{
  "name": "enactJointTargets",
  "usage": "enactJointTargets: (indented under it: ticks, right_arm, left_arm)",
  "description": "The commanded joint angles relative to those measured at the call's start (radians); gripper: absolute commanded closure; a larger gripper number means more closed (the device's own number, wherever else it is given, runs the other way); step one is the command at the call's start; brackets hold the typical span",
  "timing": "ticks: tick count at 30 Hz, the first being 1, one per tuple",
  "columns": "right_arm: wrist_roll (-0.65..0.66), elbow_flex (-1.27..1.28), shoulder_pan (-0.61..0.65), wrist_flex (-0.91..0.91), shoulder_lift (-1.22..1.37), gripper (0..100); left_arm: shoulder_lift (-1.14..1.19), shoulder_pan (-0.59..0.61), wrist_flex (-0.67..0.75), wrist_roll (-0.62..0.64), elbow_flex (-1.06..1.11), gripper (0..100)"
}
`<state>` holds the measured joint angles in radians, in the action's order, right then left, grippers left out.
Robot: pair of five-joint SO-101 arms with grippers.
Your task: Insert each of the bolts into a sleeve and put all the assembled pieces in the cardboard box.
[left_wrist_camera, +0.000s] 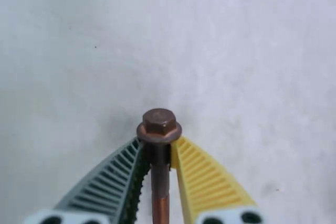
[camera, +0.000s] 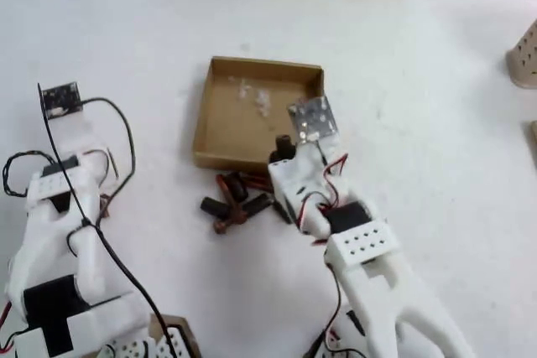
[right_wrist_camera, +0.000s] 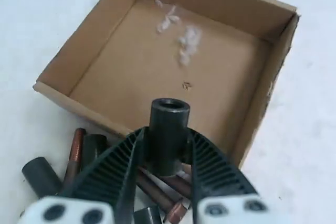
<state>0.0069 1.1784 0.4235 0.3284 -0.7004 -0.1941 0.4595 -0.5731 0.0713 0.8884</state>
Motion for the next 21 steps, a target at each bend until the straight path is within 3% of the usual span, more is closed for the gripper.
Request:
enactJointTargets:
  ticks: [1, 8, 16, 21]
  right_arm:
    - [-0.008, 0.046, 0.01, -0.17, -0.033, 98.1]
    - [-0.009, 0.13, 0.047, -0.335, -0.033, 98.1]
    - [-0.118, 0.399, 0.162, -0.886, -0.033, 98.2]
    - [-0.121, 0.466, 0.217, -1.027, -0.033, 98.2]
  left_arm:
    - [-0.047, -0.019, 0.023, -0.011, -0.006, 98]
    - [-0.047, -0.021, 0.091, -0.011, 0.015, 98]
    - [-0.047, -0.036, 0.094, -0.011, 0.018, 98]
    - [-0.047, -0.036, 0.094, -0.011, 0.018, 98]
